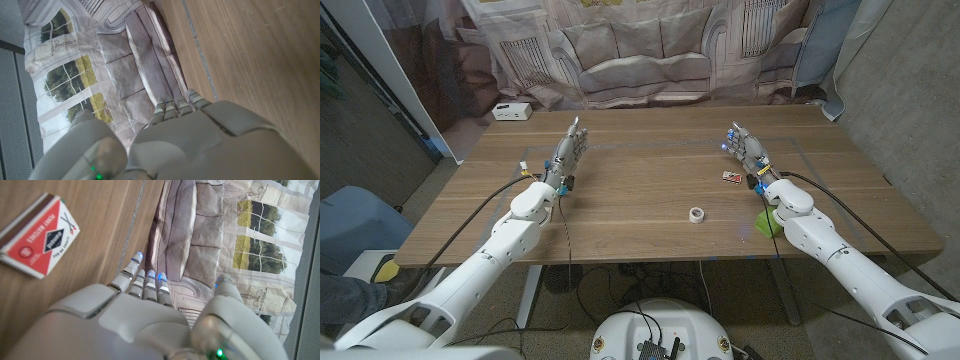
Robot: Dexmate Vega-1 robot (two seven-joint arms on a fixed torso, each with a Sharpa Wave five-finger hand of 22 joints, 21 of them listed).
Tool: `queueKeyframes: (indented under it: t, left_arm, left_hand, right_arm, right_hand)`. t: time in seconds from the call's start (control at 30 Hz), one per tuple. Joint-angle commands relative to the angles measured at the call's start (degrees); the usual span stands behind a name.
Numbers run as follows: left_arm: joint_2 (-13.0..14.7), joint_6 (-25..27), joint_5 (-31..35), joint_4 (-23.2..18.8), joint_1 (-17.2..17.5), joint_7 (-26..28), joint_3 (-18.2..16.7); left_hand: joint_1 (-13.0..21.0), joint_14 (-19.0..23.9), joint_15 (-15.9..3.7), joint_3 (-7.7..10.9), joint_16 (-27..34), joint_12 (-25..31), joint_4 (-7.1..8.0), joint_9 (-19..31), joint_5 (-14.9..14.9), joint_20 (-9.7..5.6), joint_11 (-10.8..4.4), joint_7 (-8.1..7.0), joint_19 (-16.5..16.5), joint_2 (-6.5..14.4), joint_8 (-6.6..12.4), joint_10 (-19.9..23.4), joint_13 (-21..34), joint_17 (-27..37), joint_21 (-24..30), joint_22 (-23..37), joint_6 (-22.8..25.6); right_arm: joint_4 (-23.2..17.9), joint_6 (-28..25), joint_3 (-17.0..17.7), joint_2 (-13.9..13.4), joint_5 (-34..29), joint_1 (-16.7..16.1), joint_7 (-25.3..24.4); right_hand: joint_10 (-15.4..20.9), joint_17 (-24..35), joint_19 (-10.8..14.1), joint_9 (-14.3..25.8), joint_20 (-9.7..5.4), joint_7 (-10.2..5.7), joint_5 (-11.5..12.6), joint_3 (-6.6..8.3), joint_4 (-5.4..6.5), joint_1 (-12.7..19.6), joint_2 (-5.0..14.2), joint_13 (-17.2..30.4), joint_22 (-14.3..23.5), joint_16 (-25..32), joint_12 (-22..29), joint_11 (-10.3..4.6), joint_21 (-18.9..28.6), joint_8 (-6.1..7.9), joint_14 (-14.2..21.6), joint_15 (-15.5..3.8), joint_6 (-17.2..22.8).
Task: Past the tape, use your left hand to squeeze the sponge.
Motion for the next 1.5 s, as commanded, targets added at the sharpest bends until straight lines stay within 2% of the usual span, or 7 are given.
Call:
queueKeyframes:
  t: [0.03, 0.47, 0.67, 0.87, 1.2, 1.33, 1.5]
  left_arm:
    - [3.5, 0.0, 4.3, -6.0, 3.5, 4.8, -1.0]
    - [5.1, -0.6, 7.5, -8.1, 4.3, 5.8, -1.0]
    - [5.0, -1.3, 8.7, -10.3, 5.3, 7.3, -1.2]
    - [6.2, -0.8, 12.5, -12.9, 6.6, 9.6, -1.0]
    - [5.7, -3.8, 12.7, -11.1, 6.1, 7.2, -0.6]
    - [6.0, -2.3, 14.4, -14.2, 8.4, 10.3, -1.0]
    - [7.0, -1.8, 16.4, -18.0, 11.7, 13.3, -2.2]
  left_hand:
    - [1.2, 1.1, 0.32, 0.46, 0.6, 0.6, -0.44, 0.2, 0.2, 0.74, 0.25, 0.42, 0.7, 0.3, 0.82, 1.0, -0.1, 0.2, 0.2, 0.1, 0.6]
    - [3.3, 4.9, 0.33, 1.01, 1.4, 1.8, -1.95, 0.2, -0.3, 0.74, 0.25, 0.96, 4.3, 0.5, 1.54, 4.4, -0.8, 0.2, 0.6, 0.1, 3.2]
    - [4.5, 7.9, -0.31, 1.23, 1.8, 2.6, -2.9, 0.3, -0.7, 0.59, -0.24, 0.47, 7.2, 0.6, 1.97, 7.2, -1.1, 0.2, 0.9, 0.2, 5.6]
    - [5.3, 11.0, -0.82, 1.37, 2.2, 3.1, -3.59, 0.3, -0.9, 0.79, -0.45, 0.16, 9.7, 0.6, 2.27, 9.7, -1.2, 0.2, 1.3, 0.2, 7.8]
    - [6.1, 13.6, -0.98, 1.41, 2.3, 3.8, -4.34, 0.4, -1.2, 0.8, -0.18, 0.53, 12.4, 0.4, 2.6, 12.5, -1.2, 0.2, 1.5, 0.2, 10.4]
    - [6.4, 15.0, -0.89, 1.4, 2.4, 4.0, -4.68, 0.4, -1.3, 1.11, 0.04, 0.74, 14.2, 0.3, 2.66, 13.7, -1.2, 0.2, 1.8, 0.2, 11.5]
    - [6.7, 16.2, -0.91, 1.47, 2.5, 4.2, -4.95, 0.4, -1.3, 0.99, 0.25, 0.82, 15.2, 0.3, 2.71, 14.7, -1.2, 0.2, 1.9, 0.2, 12.4]
  right_arm:
    - [-1.1, 2.1, -1.2, 0.1, -2.3, -1.4, -0.7]
    - [-1.3, 2.7, -1.3, -0.5, -2.9, -1.4, 0.0]
    - [-1.7, 2.6, -0.5, -1.3, -2.2, -1.8, 0.2]
    - [-3.2, 2.7, 0.3, -3.0, -3.0, -2.5, -0.4]
    - [-3.2, 3.7, 1.5, -4.1, -1.0, -3.3, 2.1]
    - [-1.8, 3.3, 1.6, -5.1, -0.5, -2.4, 4.4]
    - [-2.4, 2.7, 1.6, -5.4, -0.4, -2.5, 4.3]
  right_hand:
    - [0.0, 0.3, 0.2, 0.1, -0.39, -0.22, 0.4, 0.56, 0.04, 0.7, 0.16, 0.1, 0.2, 0.2, 0.0, 0.06, -0.1, 0.23, -0.4, -0.26, 0.3]
    - [0.1, 0.2, 0.1, 0.1, -0.37, -0.21, 0.4, 0.62, -0.18, 1.0, 0.19, 0.1, 0.2, 0.1, -0.1, 0.2, -0.5, 0.21, -0.4, -0.11, 0.3]
    - [0.2, 0.1, 0.1, 0.1, -0.25, -0.23, 0.4, 0.59, -0.2, 1.1, 0.17, 0.1, 0.2, 0.0, -0.1, 0.26, -0.7, 0.26, -0.3, -0.09, 0.5]
    - [0.3, 0.1, -0.1, 0.1, -0.18, -0.2, 0.3, 0.56, -0.2, 1.1, 0.19, 0.1, 0.2, -0.1, -0.1, 0.35, -1.0, 0.31, -0.7, -0.11, 0.7]
    - [0.6, 0.1, -0.6, 0.1, -0.05, -0.4, 0.3, 0.4, -0.15, 1.0, 0.11, 0.1, 0.2, -0.3, -0.1, 0.19, -1.6, 0.66, -0.9, 0.0, 1.9]
    - [0.7, 0.1, -0.4, 0.1, -0.02, -0.41, 0.3, 0.37, -0.13, 0.9, 0.13, 0.1, 0.2, -0.3, -0.1, 0.16, -1.6, 0.7, -0.8, 0.04, 2.1]
    - [0.8, 0.1, -0.4, 0.1, 0.02, -0.36, 0.3, 0.37, -0.08, 0.9, 0.23, 0.1, 0.3, -0.3, -0.1, 0.19, -1.7, 0.68, -0.7, 0.1, 2.1]
